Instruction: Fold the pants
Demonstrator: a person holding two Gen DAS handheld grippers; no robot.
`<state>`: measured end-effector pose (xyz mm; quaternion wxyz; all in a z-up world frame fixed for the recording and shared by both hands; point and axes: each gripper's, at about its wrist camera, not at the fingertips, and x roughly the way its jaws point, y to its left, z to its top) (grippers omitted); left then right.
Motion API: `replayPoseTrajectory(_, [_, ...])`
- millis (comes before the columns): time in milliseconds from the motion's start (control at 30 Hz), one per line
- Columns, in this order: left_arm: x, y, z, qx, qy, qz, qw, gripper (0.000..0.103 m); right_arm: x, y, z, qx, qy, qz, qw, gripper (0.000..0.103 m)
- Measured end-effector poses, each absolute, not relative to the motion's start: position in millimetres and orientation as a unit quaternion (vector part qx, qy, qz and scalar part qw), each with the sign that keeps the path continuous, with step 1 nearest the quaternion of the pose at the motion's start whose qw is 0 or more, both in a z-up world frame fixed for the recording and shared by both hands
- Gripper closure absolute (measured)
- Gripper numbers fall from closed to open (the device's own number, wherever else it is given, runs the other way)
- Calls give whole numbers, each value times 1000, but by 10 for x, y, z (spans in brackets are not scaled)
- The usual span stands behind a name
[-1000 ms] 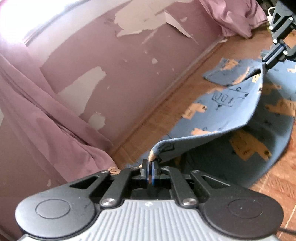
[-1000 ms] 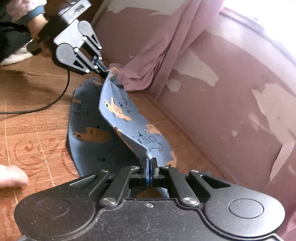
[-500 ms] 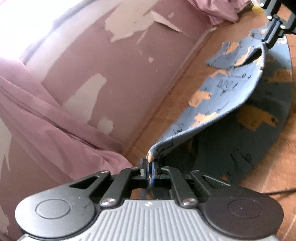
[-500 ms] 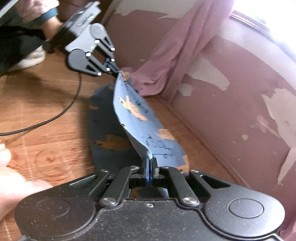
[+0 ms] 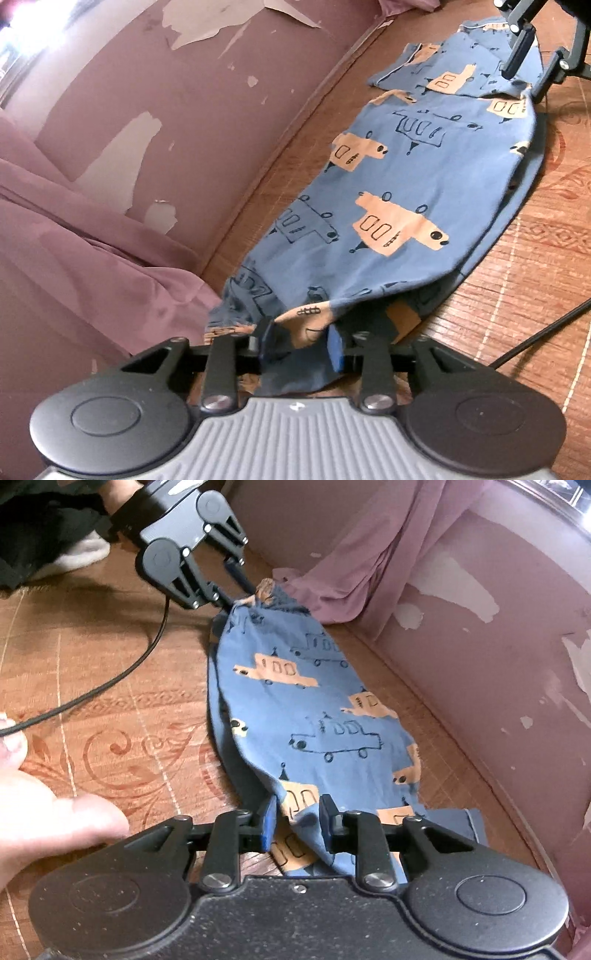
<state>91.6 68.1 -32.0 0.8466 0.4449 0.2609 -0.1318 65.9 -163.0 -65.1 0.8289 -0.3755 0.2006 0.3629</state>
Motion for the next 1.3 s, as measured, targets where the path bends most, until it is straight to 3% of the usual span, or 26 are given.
replayPoseTrajectory(67, [928,679,-324,445,263,-132,846,66,675,-1610,-660,-375,204,366,827,79])
replayPoseTrajectory(133, [930,673,-334,451,263,-131,843,71,682,-1602,-640,-367,207,370,828,99])
replayPoseTrajectory(167, [931,672,-334,451,263,-132,842,80,671,-1601,-625,-363,206,371,829,102])
replayPoseTrajectory(433, [909,749,-321,449,291,-141,833,79,598,-1565,-687,-380,218,374,817,101])
replayPoseTrajectory(533, [848,804,-269,435,301,-133,838,64,597,-1629,-664,-364,220,371,826,82])
replayPoseTrajectory(600, [833,841,-177,403,313,-118,852,57,603,-1696,-596,-337,223,364,839,55])
replayPoseTrajectory(667, [855,863,-17,339,327,-105,876,54,610,-1782,-539,-308,224,350,856,45])
replayPoseTrajectory(733, [895,819,154,274,320,-92,902,43,618,-1871,-504,-280,223,322,876,30])
replayPoseTrajectory(800, [948,707,287,219,312,-95,920,36,645,-1973,-486,-254,220,284,898,11])
replayPoseTrajectory(867, [1016,521,392,165,307,-118,930,30,693,-2113,-468,-234,219,239,917,4])
replayPoseTrajectory(1000, [1170,76,446,66,326,-199,922,21,833,-2441,-420,-217,235,161,934,3])
replayPoseTrajectory(1233, [1617,-553,147,-72,410,-260,871,20,912,-3132,-417,-133,247,103,954,1])
replayPoseTrajectory(1300, [1720,-599,21,-105,431,-256,859,24,938,-3267,-445,-93,247,111,958,1])
